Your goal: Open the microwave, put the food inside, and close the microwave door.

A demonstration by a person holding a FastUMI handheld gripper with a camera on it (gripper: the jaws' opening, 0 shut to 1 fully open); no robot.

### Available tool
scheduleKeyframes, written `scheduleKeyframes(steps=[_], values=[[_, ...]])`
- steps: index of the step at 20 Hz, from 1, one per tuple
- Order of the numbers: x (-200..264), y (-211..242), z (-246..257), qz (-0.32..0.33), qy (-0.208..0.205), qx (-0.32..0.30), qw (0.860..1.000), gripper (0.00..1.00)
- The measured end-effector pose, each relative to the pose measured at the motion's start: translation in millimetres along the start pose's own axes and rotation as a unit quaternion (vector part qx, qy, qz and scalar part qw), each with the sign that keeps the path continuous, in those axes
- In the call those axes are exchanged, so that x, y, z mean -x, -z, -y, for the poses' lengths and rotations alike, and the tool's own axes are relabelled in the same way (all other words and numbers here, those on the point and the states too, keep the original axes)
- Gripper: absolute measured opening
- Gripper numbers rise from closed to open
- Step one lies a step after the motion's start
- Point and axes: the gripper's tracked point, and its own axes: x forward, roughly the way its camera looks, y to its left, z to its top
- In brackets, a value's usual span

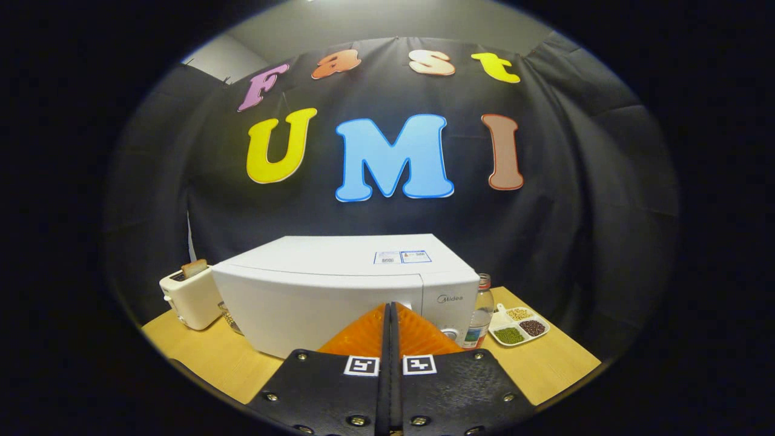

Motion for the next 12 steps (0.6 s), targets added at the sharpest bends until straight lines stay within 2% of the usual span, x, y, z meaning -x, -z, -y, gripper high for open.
scheduleKeyframes(steps=[12], values=[[151,-29,-32,0.038,-0.018,0.005,0.999,0.02]])
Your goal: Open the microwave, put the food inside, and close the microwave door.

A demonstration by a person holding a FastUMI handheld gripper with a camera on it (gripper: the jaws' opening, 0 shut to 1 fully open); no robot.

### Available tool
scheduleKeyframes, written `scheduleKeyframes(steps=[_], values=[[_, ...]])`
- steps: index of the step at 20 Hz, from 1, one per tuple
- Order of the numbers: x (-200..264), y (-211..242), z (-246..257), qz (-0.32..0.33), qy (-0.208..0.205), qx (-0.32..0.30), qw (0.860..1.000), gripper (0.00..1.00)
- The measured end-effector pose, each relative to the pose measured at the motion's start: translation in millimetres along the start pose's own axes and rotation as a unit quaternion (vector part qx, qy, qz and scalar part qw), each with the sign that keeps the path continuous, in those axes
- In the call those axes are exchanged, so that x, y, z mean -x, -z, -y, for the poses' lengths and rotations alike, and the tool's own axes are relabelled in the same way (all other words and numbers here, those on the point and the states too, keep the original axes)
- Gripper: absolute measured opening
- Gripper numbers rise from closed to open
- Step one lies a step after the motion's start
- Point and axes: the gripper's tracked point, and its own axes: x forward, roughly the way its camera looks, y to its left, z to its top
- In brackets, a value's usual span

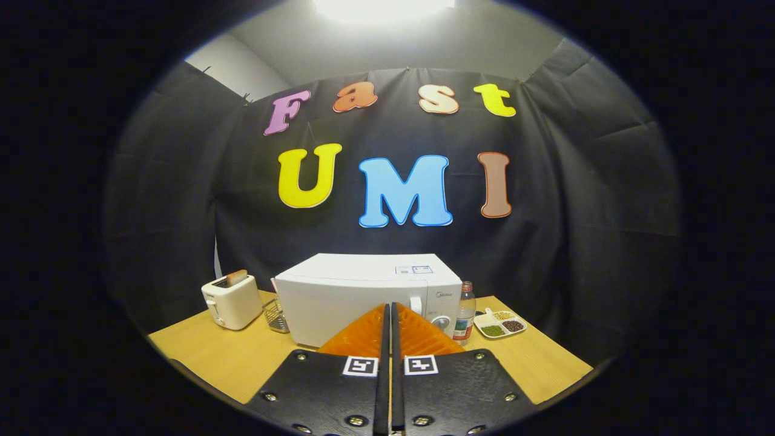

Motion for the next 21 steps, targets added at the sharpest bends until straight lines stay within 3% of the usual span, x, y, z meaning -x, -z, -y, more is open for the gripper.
scheduleKeyframes(steps=[1,2,4,6,21], values=[[10,-3,-3,0.002,0.000,-0.003,1.000,0.14],[18,-4,-5,0.004,-0.002,-0.006,1.000,0.19],[33,-5,-13,0.005,-0.010,-0.007,1.000,0.50],[44,-5,-13,0.007,-0.005,0.000,1.000,0.99],[65,-18,-35,0.023,-0.022,0.001,1.000,0.97]])
